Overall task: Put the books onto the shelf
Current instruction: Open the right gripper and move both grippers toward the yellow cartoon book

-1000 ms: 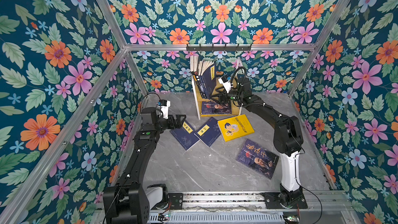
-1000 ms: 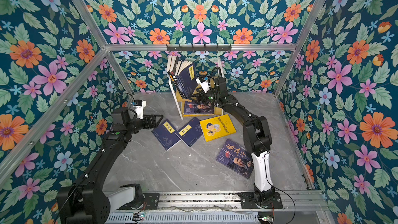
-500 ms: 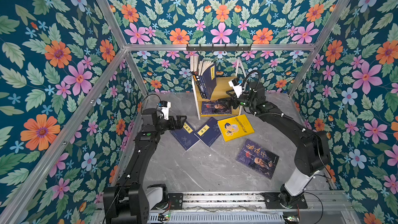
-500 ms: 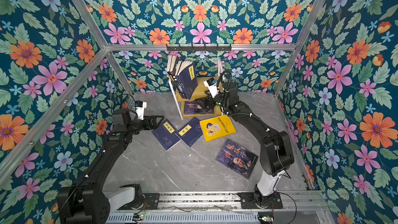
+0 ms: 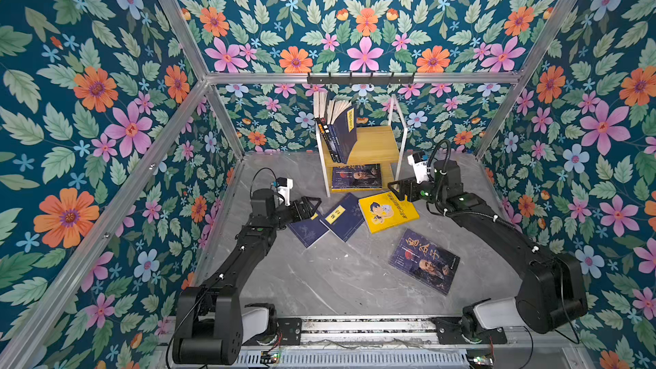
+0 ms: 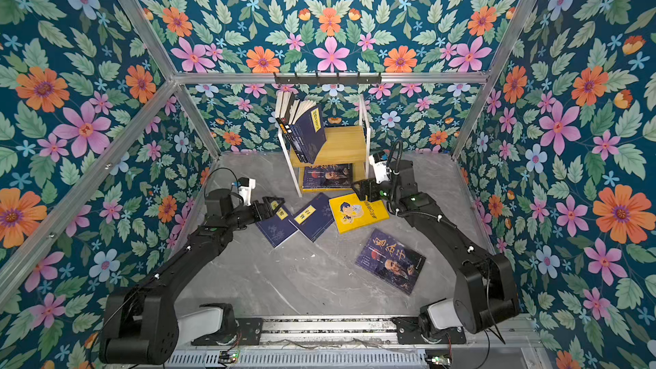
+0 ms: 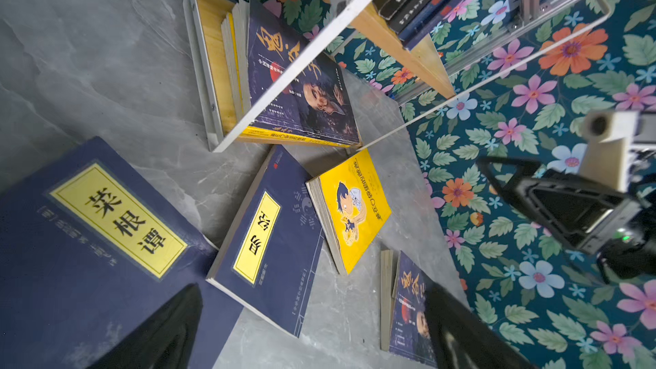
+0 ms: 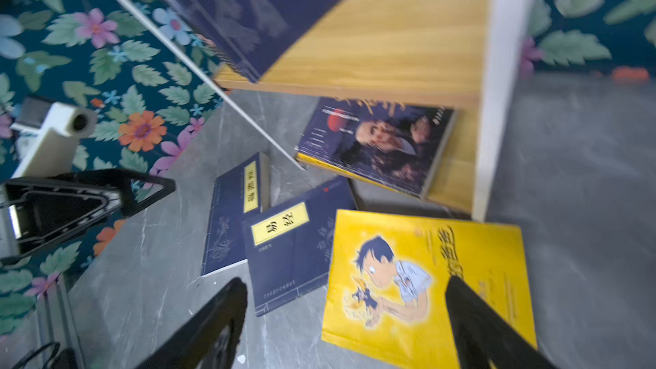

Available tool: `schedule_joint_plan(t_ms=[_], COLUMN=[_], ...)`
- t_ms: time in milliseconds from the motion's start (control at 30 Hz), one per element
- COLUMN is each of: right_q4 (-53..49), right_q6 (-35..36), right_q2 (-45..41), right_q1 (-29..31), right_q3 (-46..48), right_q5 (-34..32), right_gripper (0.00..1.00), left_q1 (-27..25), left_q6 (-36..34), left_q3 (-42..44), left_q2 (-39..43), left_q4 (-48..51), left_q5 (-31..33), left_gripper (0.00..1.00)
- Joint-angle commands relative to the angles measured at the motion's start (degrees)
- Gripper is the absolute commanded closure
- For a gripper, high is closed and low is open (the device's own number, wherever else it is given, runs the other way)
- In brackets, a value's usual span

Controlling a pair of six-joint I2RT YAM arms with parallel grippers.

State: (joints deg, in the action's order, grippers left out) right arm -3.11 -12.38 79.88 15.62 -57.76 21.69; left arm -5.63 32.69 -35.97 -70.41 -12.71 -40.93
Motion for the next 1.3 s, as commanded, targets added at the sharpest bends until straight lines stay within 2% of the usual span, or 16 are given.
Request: schedule_joint_plan(t_ms=[0,167,267,367,500,600,733,1000,1100,1267], right_q4=[0.53,1.73,3.02,3.73,2.35,1.34,2.92,5.14,5.82,6.39], right_q6=[-6.53,-7.13,-7.70,-7.63,-7.30,-8.38,-10.50,-12.67,-13.19,-14.04], right_q2=[-1.17,1.14,5.95,11.46,20.55,25.21,28.77,31.12,31.02,30.76], right_q1=[-2.46,-6.29,-8.91,-11.02,-12.14,-12.19,-12.18,-11.10,-10.01,-8.32], right_q3=[5.04,9.59,9.23,6.38,0.03,-4.19,-6.29,-3.96,-2.62,-0.75], right_q5=[-3.68,-4.80,-3.73,-1.55,0.33,1.53,3.18,4.85,5.22,4.78], right_gripper=[0.14,0.15,0.16,0.18,0.19,0.20,0.21,0.22,0.23,0.23], left_q1=[-0.92,-5.01,-7.59,-9.21,-12.24,-13.80,-18.58,-19.94,-20.27,-21.80], left_q6=[6.68,7.40,9.11,14.28,23.29,25.76,28.13,31.68,31.09,30.87], left_q3=[1.80,2.93,2.93,3.61,7.75,5.46,3.17,0.17,-2.13,-5.02], left_q2=[-0.89,-3.39,-5.56,-7.91,-11.66,-14.96,-20.18,-29.55,-32.42,-35.71], left_q4=[-7.76,-9.70,-12.03,-15.97,-27.75,-28.59,-32.09,-30.62,-30.03,-24.61], left_q5=[0.83,1.70,1.80,2.64,3.49,3.57,4.54,6.72,5.31,5.53], left_gripper=[0.00,0.00,0.00,0.01,0.01,0.01,0.00,0.00,0.00,0.00])
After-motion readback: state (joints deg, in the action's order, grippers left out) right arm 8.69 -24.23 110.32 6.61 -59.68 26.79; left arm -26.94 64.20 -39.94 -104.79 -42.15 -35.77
